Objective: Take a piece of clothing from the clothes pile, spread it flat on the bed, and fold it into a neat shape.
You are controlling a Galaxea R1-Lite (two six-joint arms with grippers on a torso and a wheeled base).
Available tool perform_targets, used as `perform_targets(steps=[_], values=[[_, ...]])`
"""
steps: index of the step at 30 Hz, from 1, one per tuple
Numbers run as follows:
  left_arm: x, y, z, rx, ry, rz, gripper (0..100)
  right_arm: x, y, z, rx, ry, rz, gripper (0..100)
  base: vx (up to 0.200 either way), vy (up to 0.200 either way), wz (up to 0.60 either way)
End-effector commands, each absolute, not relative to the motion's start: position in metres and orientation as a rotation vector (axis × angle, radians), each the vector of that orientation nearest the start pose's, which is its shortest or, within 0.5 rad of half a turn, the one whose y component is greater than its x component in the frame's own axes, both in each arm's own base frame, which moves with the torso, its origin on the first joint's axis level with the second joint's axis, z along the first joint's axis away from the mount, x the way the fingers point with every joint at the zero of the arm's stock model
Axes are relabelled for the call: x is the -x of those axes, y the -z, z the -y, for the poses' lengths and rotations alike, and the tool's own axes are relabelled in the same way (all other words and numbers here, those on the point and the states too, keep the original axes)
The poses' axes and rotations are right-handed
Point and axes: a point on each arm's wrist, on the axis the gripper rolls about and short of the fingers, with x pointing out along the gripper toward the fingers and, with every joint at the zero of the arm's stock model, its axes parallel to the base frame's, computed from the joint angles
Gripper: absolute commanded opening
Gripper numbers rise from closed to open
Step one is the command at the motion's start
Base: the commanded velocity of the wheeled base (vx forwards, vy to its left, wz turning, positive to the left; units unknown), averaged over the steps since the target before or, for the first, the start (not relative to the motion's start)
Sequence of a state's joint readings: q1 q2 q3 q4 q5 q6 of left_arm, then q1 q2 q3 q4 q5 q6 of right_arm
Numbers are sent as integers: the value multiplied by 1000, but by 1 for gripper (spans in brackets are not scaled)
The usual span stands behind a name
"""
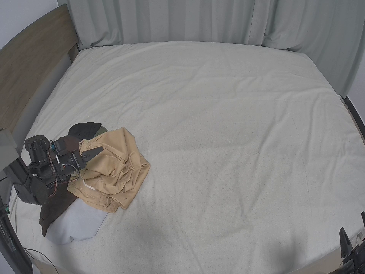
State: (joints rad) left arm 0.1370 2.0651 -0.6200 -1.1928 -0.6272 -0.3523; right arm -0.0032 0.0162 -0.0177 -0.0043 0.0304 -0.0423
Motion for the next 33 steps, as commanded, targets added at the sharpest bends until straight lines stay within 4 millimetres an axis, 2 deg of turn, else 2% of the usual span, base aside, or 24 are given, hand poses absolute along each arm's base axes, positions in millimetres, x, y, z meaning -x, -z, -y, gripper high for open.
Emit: perform_targets(steps=[1,9,10,23,29,33], values=[[-335,-71,-31,441,446,-330,100,23,-76,-1,41,-28,5,100,0,0,0],[-337,-70,-33,438,442,-315,100,23,-76,-1,43,-28,5,100,0,0,0],[-337,-70,-34,438,439,-314,0,23,-76,-1,43,-28,5,100,0,0,0],[-336,-66,-35,442,434,-318,0,23,-76,-1,41,-28,5,100,0,0,0],[-324,-64,-32,452,443,-303,0,23,-76,-1,43,-28,5,100,0,0,0],[-306,-62,-28,446,458,-264,0,23,-76,-1,43,-28,5,100,0,0,0]])
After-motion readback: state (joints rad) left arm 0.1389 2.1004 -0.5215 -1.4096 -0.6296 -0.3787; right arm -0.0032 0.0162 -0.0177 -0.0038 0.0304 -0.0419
